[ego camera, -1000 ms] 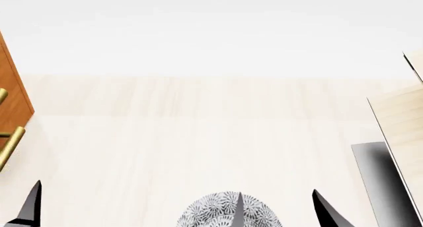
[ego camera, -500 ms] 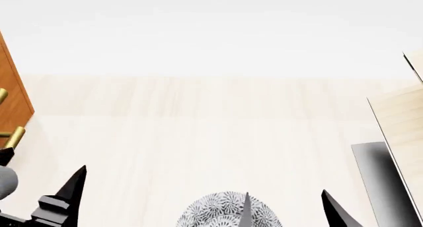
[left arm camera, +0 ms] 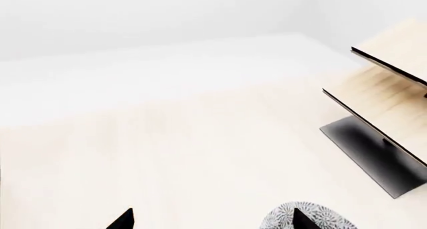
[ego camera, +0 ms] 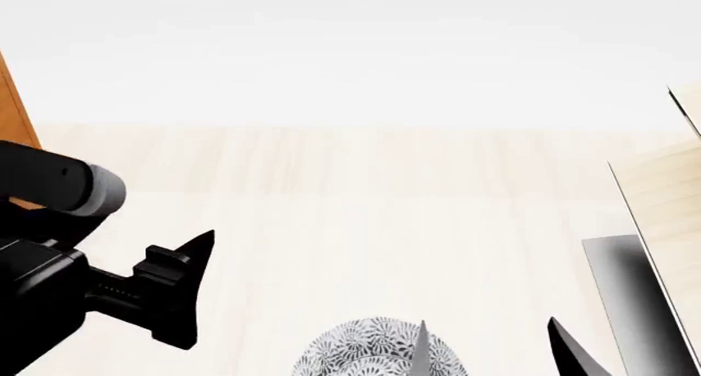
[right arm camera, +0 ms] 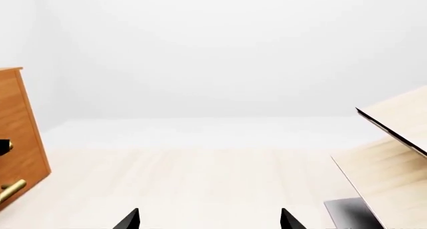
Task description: Close the top drawer of the cabinet and put the bowl on top of it.
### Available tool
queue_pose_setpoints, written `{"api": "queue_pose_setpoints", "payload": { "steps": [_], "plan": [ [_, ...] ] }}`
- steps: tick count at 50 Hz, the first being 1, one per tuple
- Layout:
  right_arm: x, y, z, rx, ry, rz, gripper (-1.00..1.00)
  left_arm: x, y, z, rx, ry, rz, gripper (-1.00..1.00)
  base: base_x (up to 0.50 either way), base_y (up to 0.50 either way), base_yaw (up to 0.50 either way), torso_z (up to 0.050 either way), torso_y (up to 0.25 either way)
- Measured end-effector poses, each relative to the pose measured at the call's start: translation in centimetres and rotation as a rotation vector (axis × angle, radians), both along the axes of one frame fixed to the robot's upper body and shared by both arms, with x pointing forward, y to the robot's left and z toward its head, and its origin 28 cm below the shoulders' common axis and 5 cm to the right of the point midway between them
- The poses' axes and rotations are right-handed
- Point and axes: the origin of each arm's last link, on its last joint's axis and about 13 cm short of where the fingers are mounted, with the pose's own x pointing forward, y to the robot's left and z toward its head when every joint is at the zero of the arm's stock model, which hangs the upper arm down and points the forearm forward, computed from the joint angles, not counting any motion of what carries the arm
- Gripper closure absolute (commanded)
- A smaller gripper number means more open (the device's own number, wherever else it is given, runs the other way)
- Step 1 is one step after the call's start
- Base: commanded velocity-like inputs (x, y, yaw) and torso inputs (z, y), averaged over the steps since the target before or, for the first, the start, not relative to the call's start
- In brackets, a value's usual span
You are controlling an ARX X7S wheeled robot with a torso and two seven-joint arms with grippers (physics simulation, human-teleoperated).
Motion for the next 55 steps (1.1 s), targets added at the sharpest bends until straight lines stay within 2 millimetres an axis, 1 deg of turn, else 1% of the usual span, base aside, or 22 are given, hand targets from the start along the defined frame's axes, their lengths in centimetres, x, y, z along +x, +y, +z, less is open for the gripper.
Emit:
{"api": "queue_pose_setpoints", "payload": {
  "steps": [13, 24, 39, 55],
  "plan": [
    [-0.1, -0.1, -0.3, 0.001, 0.003, -0.003, -1.0, 2.2, -1.5, -0.6, -0.007, 0.094, -0.05, -1.0, 0.0, 0.0, 0.0, 0.0, 0.0],
    [-0.2, -0.2, -0.4, 0.001, 0.003, -0.005, -1.0, 3.6, -2.8, -1.8, -0.043, 0.178, -0.092, -1.0, 0.0, 0.0, 0.0, 0.0, 0.0],
    [-0.3, -0.3, -0.7, 0.007, 0.008, -0.013, -1.0, 4.3, -3.8, -4.7, -0.042, 0.26, -0.12, -1.0, 0.0, 0.0, 0.0, 0.0, 0.0],
    [-0.2, -0.4, -0.6, 0.001, 0.007, -0.02, -1.0, 5.1, -4.8, -7.0, -0.054, 0.329, -0.156, -1.0, 0.0, 0.0, 0.0, 0.0, 0.0]
  ]
}}
